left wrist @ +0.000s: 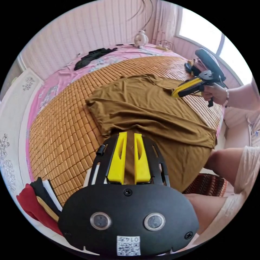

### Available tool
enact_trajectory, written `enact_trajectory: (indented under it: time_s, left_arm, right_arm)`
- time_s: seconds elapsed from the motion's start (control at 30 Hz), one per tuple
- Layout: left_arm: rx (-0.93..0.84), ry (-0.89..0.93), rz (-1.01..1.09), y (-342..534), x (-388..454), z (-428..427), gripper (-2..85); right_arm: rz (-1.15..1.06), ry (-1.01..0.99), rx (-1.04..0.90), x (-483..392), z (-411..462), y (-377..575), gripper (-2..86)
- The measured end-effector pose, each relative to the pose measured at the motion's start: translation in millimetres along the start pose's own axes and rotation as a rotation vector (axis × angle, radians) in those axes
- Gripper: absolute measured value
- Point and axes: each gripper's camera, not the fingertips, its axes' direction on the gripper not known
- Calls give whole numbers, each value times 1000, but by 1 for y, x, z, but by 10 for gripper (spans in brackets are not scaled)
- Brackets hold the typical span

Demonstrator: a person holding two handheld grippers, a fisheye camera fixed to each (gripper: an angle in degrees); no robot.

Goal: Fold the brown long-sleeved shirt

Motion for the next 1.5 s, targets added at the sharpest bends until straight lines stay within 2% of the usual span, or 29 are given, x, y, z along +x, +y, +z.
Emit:
enact_trajectory:
  time_s: [0.13, 0.27, 0.37, 0.47, 0.57, 0.7, 0.8, 0.93, 1.1, 1.17, 1.23, 1.37, 1.5]
  left_arm:
    - [50, -83, -23, 3, -28, 9, 83]
    - [2, -107, -23, 10, -41, 26, 83]
    - [-63, -82, -46, 19, -51, 37, 44]
    - [-59, -84, -101, 29, -66, 28, 0]
    - [76, 25, -260, 49, -95, 1, -7]
    - [119, 115, -485, 81, -136, 0, -6]
    - [-12, 66, -505, 81, -145, 18, 5]
    - [12, 79, -577, 84, -155, 17, 41]
    - [24, -4, -615, 95, -160, -8, 50]
    - [42, -23, -608, 94, -157, -21, 42]
    - [74, -20, -562, 87, -150, -33, 36]
    - [116, 32, -390, 41, -125, -41, 35]
    - [129, 122, -154, -38, -88, -21, 39]
  right_arm:
    - [-152, -104, 107, -19, 41, -119, 81]
    - [-152, -150, 23, -30, 93, -193, 79]
    - [-176, -125, -121, -36, 118, -217, 26]
    - [-330, -121, -105, -52, 102, -229, 10]
    - [-416, -110, -123, -62, 91, -245, 5]
    - [-356, -133, -179, -61, 119, -260, 8]
    - [-342, -104, -163, -60, 136, -255, 18]
    - [-316, -40, -145, -50, 111, -250, 64]
    - [-267, 96, 152, -17, 14, -177, 68]
    - [-118, 189, 221, 9, -26, -105, 60]
    - [15, 283, 199, 26, -45, -43, 53]
    - [320, 440, 29, 57, -74, 101, 52]
    - [661, 406, -3, 87, -107, 201, 67]
